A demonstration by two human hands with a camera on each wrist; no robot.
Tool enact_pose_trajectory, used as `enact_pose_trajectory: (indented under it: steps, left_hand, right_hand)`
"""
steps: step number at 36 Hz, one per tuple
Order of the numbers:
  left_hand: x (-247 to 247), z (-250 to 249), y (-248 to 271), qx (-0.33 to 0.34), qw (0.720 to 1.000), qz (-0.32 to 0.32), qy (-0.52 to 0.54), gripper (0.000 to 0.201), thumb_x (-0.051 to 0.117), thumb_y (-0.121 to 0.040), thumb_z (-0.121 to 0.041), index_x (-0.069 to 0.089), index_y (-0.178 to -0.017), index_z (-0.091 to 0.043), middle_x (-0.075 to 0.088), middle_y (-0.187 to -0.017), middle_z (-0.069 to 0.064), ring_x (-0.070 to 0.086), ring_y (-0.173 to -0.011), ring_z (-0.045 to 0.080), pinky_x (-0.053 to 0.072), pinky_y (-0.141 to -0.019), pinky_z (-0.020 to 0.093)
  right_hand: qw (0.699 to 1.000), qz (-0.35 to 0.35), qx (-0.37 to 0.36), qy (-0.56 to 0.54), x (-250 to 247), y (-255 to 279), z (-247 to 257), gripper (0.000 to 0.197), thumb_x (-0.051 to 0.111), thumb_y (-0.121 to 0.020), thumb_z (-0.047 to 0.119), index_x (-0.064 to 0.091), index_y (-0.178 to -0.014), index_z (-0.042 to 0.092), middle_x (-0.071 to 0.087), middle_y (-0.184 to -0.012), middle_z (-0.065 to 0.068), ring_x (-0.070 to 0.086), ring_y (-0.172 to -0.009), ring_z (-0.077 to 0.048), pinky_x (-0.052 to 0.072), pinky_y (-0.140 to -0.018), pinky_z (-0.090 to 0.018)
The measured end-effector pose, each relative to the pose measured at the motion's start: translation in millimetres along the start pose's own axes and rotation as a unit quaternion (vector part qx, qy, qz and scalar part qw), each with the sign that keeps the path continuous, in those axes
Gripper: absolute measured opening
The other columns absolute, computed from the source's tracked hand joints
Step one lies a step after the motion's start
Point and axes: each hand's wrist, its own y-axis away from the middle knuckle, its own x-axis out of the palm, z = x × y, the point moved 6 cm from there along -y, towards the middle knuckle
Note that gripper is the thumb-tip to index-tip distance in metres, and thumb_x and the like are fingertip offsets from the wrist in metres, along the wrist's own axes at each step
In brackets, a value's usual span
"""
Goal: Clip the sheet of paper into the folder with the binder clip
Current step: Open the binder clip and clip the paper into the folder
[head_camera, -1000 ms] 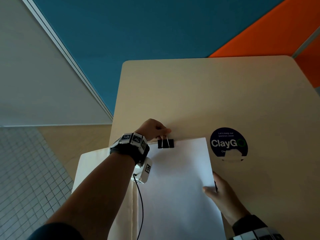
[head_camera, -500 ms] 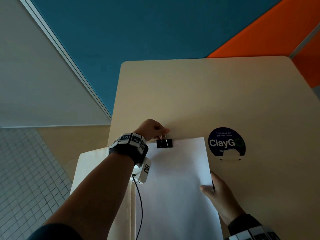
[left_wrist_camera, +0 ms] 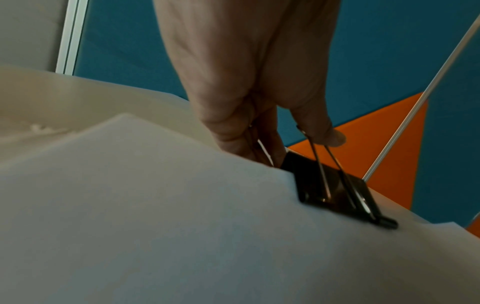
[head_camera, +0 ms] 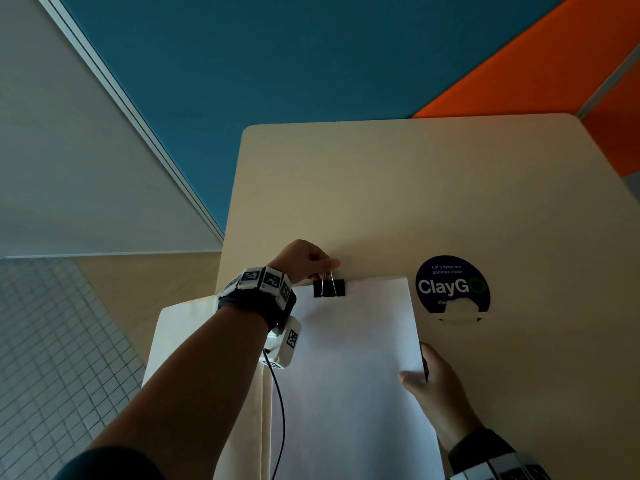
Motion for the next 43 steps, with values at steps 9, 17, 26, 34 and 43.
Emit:
enact_pose_trajectory:
  steps: [9, 17, 26, 34, 43]
  left_hand:
    - [0.9, -0.8, 4.5, -0.009, 1.000, -0.016, 0.009, 0.022, 0.065, -0.079, -0.032, 0.065, -0.066, -0.015, 0.060, -0.057, -0.004, 0.054, -0.045, -0.004, 0.043, -0.049, 0.008]
    - [0.3, -2.1, 10.5, -0.005, 1.000, -0.024, 0.013, 0.013, 0.067, -0.078, -0.026, 0.065, -0.073, -0.014, 0.059, -0.058, -0.007, 0.053, -0.039, -0.009, 0.041, -0.046, 0.002]
    - [6.8, -8.0, 20.6, -0.067, 0.988, 0.001, 0.139, 0.035, 0.041, -0.092, -0.038, 0.046, -0.065, -0.017, 0.059, -0.078, 0.003, 0.052, -0.040, 0.003, 0.037, -0.035, 0.007]
    - [10.0, -9.5, 30.3, -0.078, 0.992, 0.032, 0.099, 0.026, 0.050, -0.090, -0.028, 0.052, -0.067, -0.018, 0.050, -0.069, -0.001, 0.046, -0.057, 0.007, 0.041, -0.050, 0.008]
    - [7.8, -18.3, 40.5, -0.031, 0.995, 0.026, 0.089, 0.025, 0.056, -0.086, -0.032, 0.060, -0.098, -0.011, 0.059, -0.085, -0.008, 0.056, -0.075, 0.006, 0.045, -0.071, 0.016]
  right_hand:
    - [0.999, -0.030, -0.014, -0.004, 0.6, 4.0, 3.2, 0.035, 0.054, -0.078, -0.003, 0.056, -0.109, 0.011, 0.065, -0.100, -0.010, 0.060, -0.092, -0.029, 0.044, -0.077, -0.029]
    - [0.996, -0.060, -0.028, 0.067, 0.4, 2.7, 4.4, 0.044, 0.057, -0.079, -0.003, 0.050, -0.123, 0.004, 0.059, -0.122, -0.014, 0.055, -0.108, -0.027, 0.040, -0.088, -0.028]
    - [0.988, -0.098, -0.022, 0.119, 1.2, -0.1, -1.6, 0.048, 0.065, -0.076, -0.003, 0.049, -0.121, -0.006, 0.055, -0.117, -0.023, 0.053, -0.109, -0.039, 0.037, -0.083, -0.028]
    - [0.987, -0.124, -0.032, 0.095, -10.0, -2.0, 2.6, 0.060, 0.078, -0.067, 0.003, 0.048, -0.119, 0.003, 0.046, -0.121, -0.017, 0.044, -0.109, -0.034, 0.042, -0.091, -0.045]
    - [0.996, -0.081, -0.026, -0.005, -23.6, -36.8, 21.4, 0.059, 0.071, -0.077, 0.016, 0.043, -0.127, 0.004, 0.059, -0.116, -0.015, 0.056, -0.107, -0.027, 0.042, -0.086, -0.029]
